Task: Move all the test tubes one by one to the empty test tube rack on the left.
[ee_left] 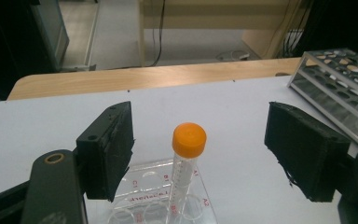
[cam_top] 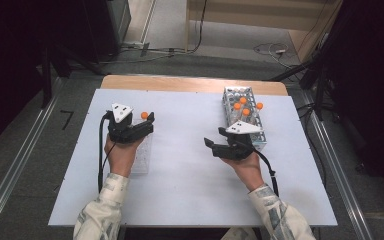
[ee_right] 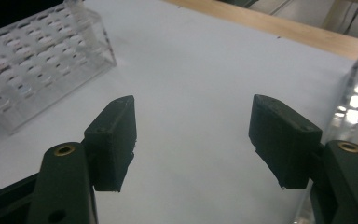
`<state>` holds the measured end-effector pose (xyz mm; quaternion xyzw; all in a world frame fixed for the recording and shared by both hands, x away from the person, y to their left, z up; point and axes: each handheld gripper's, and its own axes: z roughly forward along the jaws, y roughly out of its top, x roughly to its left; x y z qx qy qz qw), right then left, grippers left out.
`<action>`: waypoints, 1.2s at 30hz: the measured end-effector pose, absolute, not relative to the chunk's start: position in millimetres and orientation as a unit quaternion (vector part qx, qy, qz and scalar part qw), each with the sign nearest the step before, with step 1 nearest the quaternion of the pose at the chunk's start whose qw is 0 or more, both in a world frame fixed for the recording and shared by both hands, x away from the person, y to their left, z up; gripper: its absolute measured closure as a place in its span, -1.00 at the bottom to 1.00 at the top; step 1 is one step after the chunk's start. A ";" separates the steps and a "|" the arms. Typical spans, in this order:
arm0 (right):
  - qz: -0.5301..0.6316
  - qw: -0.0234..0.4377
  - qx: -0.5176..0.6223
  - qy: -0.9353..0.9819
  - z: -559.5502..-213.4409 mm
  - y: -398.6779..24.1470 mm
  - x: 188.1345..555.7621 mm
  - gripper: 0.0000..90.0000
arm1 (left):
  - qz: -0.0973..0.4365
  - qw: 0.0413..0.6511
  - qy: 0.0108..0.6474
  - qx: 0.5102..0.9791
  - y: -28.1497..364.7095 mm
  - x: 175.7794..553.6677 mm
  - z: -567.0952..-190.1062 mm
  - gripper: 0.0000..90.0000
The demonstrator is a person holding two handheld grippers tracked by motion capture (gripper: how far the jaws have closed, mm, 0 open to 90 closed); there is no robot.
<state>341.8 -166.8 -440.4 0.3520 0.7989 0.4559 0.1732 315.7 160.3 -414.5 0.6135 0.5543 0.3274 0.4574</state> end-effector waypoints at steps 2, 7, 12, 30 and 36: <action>0.461 0.179 0.360 0.791 -437.2 -173.5 343.6 -0.30 | 0.325 0.460 0.555 0.612 160.8 311.4 -414.9 -0.49; 0.457 0.198 0.385 0.777 -433.1 -187.7 347.7 -0.29 | 0.320 0.462 0.552 0.616 162.0 303.8 -414.9 -0.50; 0.453 0.212 0.403 0.766 -431.6 -202.3 349.4 -0.28 | 0.314 0.466 0.552 0.616 165.0 296.9 -413.7 -0.50; 0.423 0.266 0.461 0.733 -440.8 -232.6 375.5 -0.19 | 0.310 0.469 0.544 0.623 158.8 290.0 -411.5 -0.60; 0.415 0.270 0.466 0.733 -447.5 -234.9 386.4 -0.07 | 0.306 0.471 0.543 0.624 157.7 290.1 -412.2 -0.60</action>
